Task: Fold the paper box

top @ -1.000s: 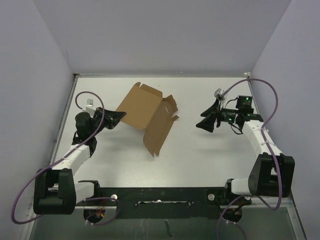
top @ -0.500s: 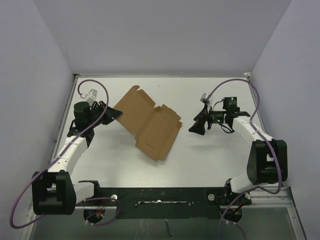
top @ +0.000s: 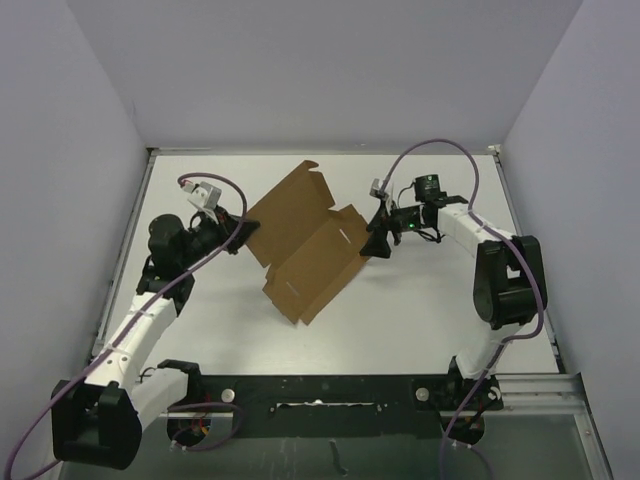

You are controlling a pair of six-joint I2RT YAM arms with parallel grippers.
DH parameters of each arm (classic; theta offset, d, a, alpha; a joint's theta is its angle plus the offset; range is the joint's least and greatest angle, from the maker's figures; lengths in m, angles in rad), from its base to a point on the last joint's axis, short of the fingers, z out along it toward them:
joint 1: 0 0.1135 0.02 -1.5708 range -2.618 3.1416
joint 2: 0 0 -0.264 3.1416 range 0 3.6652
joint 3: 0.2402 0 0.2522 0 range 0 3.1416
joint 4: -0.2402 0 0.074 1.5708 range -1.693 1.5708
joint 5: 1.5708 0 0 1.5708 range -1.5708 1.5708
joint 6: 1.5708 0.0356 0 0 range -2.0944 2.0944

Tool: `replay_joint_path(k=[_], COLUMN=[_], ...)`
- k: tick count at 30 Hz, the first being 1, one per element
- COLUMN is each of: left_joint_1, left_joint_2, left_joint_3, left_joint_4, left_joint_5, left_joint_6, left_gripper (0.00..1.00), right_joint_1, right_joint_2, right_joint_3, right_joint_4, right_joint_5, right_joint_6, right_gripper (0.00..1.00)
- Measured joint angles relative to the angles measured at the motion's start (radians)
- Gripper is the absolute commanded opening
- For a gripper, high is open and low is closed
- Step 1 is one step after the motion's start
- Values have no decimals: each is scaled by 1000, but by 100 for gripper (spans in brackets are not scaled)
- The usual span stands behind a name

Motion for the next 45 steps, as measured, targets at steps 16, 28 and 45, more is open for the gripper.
replay_joint_path(k=[16, 28, 45], left_joint_1=[-14, -31, -53], left_joint_2=[-32, -43, -58], left_joint_3=[-29, -29, -10], left_joint_4=[56, 68, 44], left_joint_5=[68, 102, 115], left_joint_6=[99, 104, 160], left_gripper=[0, 0, 0], right_joint_1=[-13, -19, -13], right_joint_2=[43, 50, 69], right_joint_3=[58, 145, 145], right_joint_4=[-85, -177, -219], right_joint_5=[142, 111, 48], right_joint_6=[-12, -60, -81], right_gripper=[84, 57, 0])
